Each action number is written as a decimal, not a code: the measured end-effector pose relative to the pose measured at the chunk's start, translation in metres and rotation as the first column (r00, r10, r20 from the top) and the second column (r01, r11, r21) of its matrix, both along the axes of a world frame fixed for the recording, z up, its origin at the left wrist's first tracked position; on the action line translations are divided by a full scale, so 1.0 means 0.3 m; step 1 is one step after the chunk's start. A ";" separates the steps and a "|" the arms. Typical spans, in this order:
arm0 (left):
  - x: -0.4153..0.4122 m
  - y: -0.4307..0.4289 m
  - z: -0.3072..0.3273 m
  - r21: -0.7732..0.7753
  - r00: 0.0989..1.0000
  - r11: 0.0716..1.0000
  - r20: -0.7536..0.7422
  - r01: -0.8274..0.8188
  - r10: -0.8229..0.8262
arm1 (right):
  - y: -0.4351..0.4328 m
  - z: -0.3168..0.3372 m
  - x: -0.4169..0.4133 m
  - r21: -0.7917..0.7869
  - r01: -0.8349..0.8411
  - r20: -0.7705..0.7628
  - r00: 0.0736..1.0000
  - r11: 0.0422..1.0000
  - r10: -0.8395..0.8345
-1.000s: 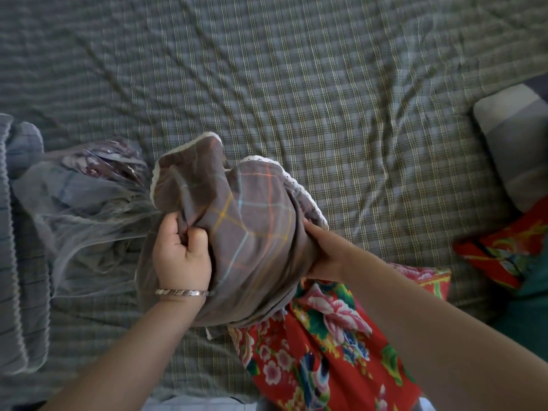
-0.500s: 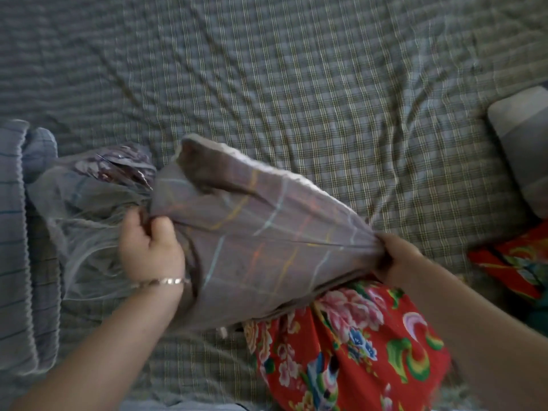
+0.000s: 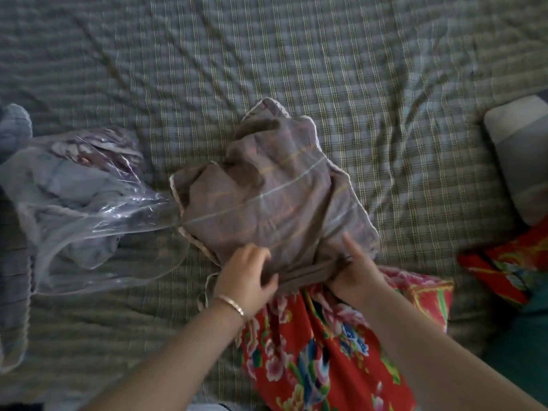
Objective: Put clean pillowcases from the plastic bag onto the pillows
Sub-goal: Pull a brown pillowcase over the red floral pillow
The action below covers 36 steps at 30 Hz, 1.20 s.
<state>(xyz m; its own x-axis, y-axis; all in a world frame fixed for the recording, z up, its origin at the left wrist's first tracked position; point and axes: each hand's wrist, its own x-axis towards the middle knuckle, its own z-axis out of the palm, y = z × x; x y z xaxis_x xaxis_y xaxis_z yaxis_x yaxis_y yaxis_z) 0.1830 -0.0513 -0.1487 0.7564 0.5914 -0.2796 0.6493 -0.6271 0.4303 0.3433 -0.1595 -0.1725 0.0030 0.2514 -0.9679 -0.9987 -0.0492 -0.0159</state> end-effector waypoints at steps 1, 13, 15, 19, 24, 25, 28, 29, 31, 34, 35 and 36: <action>-0.009 -0.044 -0.021 0.006 0.997 0.999 -0.072 0.034 -0.033 | 0.018 0.030 -0.039 0.006 -0.076 -0.049 0.996 0.997 0.076; -0.126 -0.025 -0.068 0.082 0.885 0.922 -0.260 -0.379 0.387 | -0.111 0.150 -0.064 -0.181 -0.030 0.104 0.993 0.983 0.049; -0.142 -0.041 -0.086 -0.001 0.733 0.765 -0.289 -0.644 0.616 | -0.090 0.157 -0.061 -0.182 0.058 0.163 0.986 0.982 -0.028; -0.154 -0.052 -0.112 -0.269 0.437 0.357 -0.363 -0.895 0.823 | -0.069 0.134 -0.156 -0.279 0.097 0.336 0.942 0.955 0.003; -0.157 -0.066 -0.056 -0.446 0.380 0.187 -0.394 -0.875 0.837 | -0.127 0.150 -0.462 -0.657 -0.670 0.431 0.042 0.345 0.901; -0.165 -0.079 -0.042 -0.458 0.432 0.234 -0.395 -0.858 0.811 | -0.137 0.151 -0.519 -0.712 -0.699 0.312 -0.217 0.076 0.925; -0.190 -0.080 -0.004 -0.562 0.490 0.229 -0.371 -0.795 0.789 | -0.135 0.115 -0.574 -0.800 -0.545 0.098 -0.532 -0.252 0.841; -0.200 -0.074 0.004 -0.570 0.503 0.239 -0.365 -0.786 0.784 | -0.142 0.084 -0.567 -0.807 -0.515 0.035 -0.533 -0.291 0.845; -0.225 -0.061 0.023 -0.547 0.589 0.339 -0.384 -0.766 0.711 | -0.138 0.069 -0.526 -0.798 -0.504 -0.002 -0.546 -0.331 0.838; -0.260 -0.039 0.052 -0.458 0.641 0.460 -0.417 -0.761 0.645 | -0.121 0.126 -0.453 -0.706 -0.707 0.246 -0.284 -0.029 0.927; -0.264 -0.032 0.075 -0.465 0.643 0.456 -0.422 -0.759 0.640 | -0.112 0.158 -0.431 -0.624 -0.764 0.322 -0.061 0.164 0.945; -0.261 -0.028 0.098 -0.480 0.654 0.455 -0.436 -0.750 0.618 | -0.095 0.201 -0.400 -0.527 -0.776 0.356 0.169 0.347 0.919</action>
<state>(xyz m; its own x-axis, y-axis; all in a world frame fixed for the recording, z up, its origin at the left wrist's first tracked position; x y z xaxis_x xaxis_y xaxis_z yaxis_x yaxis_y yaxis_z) 0.1049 -0.0596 -0.1192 0.0786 0.5575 -0.8265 0.8525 0.3921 0.3456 0.2233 -0.1880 -0.1121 0.3937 0.2707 -0.8784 -0.1211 -0.9320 -0.3415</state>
